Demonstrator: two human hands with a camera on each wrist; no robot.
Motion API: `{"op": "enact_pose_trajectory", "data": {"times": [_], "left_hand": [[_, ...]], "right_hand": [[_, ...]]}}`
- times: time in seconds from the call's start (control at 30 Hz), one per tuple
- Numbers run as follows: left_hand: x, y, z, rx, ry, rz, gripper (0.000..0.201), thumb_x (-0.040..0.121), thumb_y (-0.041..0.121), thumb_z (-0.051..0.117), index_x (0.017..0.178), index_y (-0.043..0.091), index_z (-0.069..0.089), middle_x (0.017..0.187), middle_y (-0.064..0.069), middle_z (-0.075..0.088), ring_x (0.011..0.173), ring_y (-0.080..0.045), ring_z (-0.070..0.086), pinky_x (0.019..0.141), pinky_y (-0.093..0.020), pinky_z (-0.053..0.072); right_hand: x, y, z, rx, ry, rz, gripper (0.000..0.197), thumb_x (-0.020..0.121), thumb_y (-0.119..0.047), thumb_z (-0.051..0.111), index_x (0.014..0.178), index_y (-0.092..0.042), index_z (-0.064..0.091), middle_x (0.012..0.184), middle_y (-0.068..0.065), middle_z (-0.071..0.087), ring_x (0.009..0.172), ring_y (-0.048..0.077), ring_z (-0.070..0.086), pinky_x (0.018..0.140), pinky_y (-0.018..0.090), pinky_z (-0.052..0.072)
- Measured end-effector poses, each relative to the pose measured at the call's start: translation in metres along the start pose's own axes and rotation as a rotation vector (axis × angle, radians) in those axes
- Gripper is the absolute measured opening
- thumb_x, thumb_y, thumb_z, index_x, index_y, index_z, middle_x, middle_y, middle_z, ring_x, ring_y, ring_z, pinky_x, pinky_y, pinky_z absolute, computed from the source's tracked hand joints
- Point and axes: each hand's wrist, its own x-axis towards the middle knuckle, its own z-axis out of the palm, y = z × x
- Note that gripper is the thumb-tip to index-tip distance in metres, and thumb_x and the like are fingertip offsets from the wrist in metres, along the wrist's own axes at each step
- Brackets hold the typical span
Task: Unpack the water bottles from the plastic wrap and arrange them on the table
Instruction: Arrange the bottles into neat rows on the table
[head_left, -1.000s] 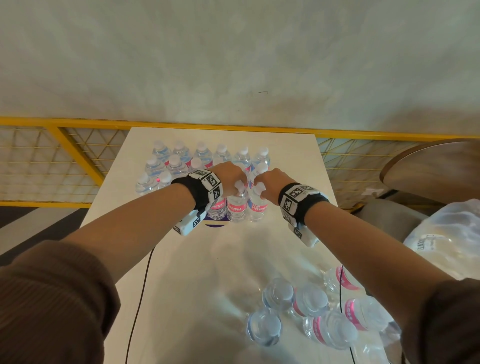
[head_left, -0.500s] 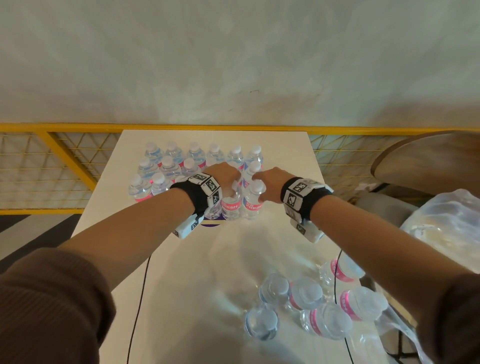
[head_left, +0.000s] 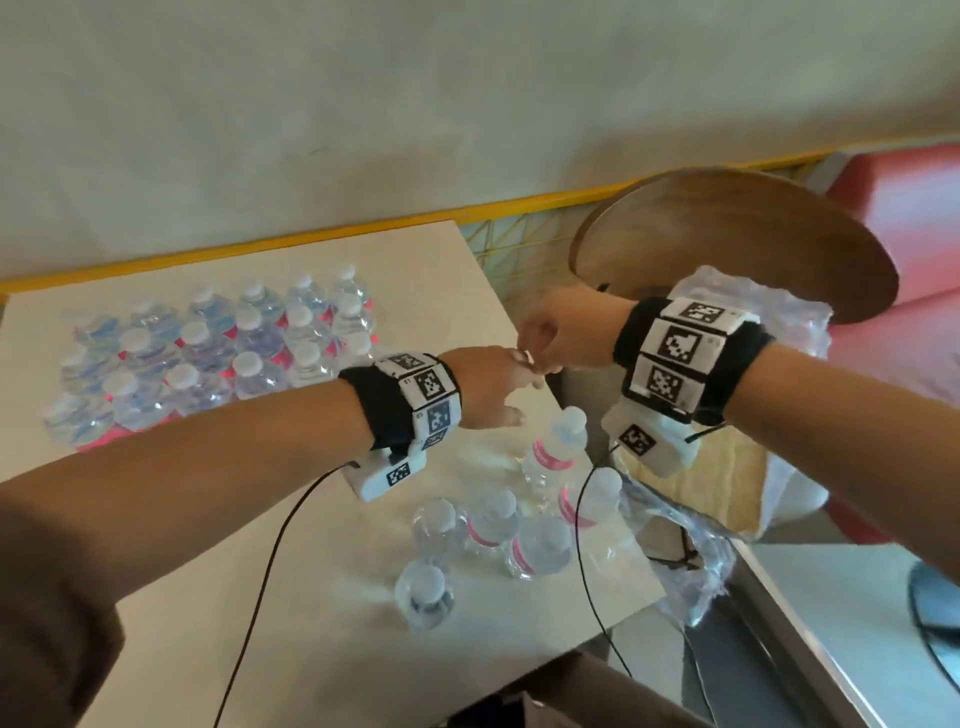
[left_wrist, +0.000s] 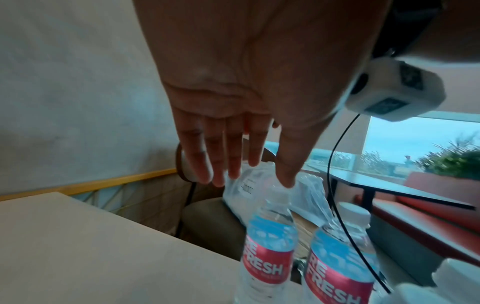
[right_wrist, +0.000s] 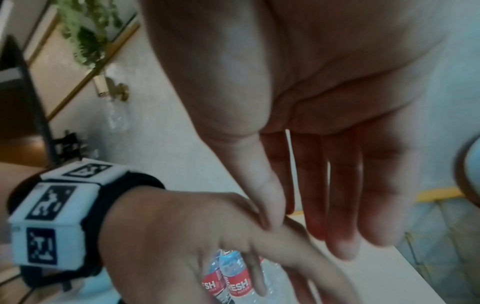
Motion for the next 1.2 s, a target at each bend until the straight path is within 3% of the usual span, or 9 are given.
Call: {"op": "enact_pose_trajectory", "data": {"times": [0.17,0.33,0.47,0.67,0.77,0.93,1.03,1.1,1.2], "left_hand": [[0.029,0.031,0.015,0.080,-0.153,0.098,0.070,0.089,0.029,0.060,0.149,0.020,0.024,0.151,-0.006,0.033,0.133,-0.024,0.039,0.106,-0.028,0.032],[0.046,0.045,0.021,0.136,-0.206,0.088,0.066,0.087,0.027,0.061,0.145,0.025,0.030,0.144,-0.006,0.040,0.124,-0.026,0.048,0.099,-0.030,0.039],[0.052,0.045,0.021,0.168,-0.175,0.072,0.046,0.086,0.025,0.062,0.130,0.021,0.048,0.126,-0.008,0.056,0.113,-0.028,0.056,0.094,-0.034,0.045],[0.047,0.041,0.019,0.188,-0.133,-0.030,0.026,0.084,0.026,0.062,0.106,0.013,0.059,0.101,-0.014,0.064,0.091,-0.032,0.059,0.071,-0.035,0.045],[0.042,0.036,0.021,0.198,-0.121,-0.053,0.025,0.087,0.025,0.061,0.109,0.012,0.059,0.103,-0.013,0.063,0.090,-0.029,0.057,0.066,-0.029,0.035],[0.032,0.027,0.020,0.162,-0.123,-0.086,0.030,0.089,0.027,0.059,0.115,0.013,0.058,0.110,-0.013,0.062,0.097,-0.028,0.058,0.069,-0.028,0.035],[0.026,0.019,0.021,0.154,-0.119,-0.092,0.030,0.089,0.026,0.060,0.115,0.012,0.058,0.109,-0.013,0.063,0.097,-0.029,0.059,0.070,-0.027,0.037],[0.021,0.014,0.021,0.150,-0.115,-0.104,0.030,0.089,0.025,0.060,0.116,0.012,0.058,0.108,-0.014,0.063,0.097,-0.030,0.060,0.070,-0.028,0.039],[0.014,0.006,0.021,0.146,-0.101,-0.126,0.031,0.089,0.025,0.060,0.117,0.012,0.058,0.109,-0.013,0.064,0.098,-0.029,0.060,0.069,-0.028,0.038]], "right_hand": [[-0.031,0.027,0.031,0.155,0.065,0.130,0.021,0.085,-0.019,0.062,0.103,-0.012,0.070,0.101,0.003,0.069,0.096,0.021,0.063,0.085,0.029,0.052],[-0.036,0.043,0.055,0.358,0.203,0.313,0.021,0.087,-0.014,0.058,0.102,-0.005,0.068,0.101,0.009,0.067,0.094,0.023,0.062,0.083,0.030,0.053],[-0.031,0.053,0.083,0.225,0.031,0.377,0.032,0.093,-0.024,0.048,0.108,0.000,0.064,0.090,0.010,0.059,0.081,0.023,0.054,0.073,0.027,0.046],[-0.028,0.055,0.115,0.016,-0.196,0.317,0.041,0.093,-0.038,0.053,0.111,-0.002,0.063,0.110,0.010,0.066,0.086,0.023,0.056,0.077,0.029,0.046],[-0.025,0.055,0.116,0.001,-0.216,0.330,0.048,0.088,-0.045,0.058,0.111,-0.003,0.064,0.107,0.010,0.067,0.081,0.021,0.054,0.079,0.030,0.048],[-0.023,0.047,0.098,-0.086,-0.336,0.339,0.059,0.084,-0.053,0.059,0.115,-0.002,0.061,0.103,0.012,0.066,0.077,0.019,0.054,0.073,0.029,0.044],[-0.019,0.041,0.092,-0.163,-0.416,0.304,0.051,0.080,-0.049,0.067,0.094,-0.001,0.064,0.089,0.009,0.067,0.056,0.015,0.052,0.068,0.028,0.047],[-0.013,0.038,0.092,-0.185,-0.416,0.263,0.044,0.073,-0.046,0.074,0.090,-0.005,0.069,0.076,0.003,0.066,0.055,0.015,0.055,0.067,0.028,0.050],[-0.005,0.034,0.093,-0.189,-0.446,0.209,0.045,0.070,-0.036,0.078,0.101,-0.004,0.071,0.072,0.002,0.065,0.060,0.016,0.058,0.066,0.028,0.050]]}}
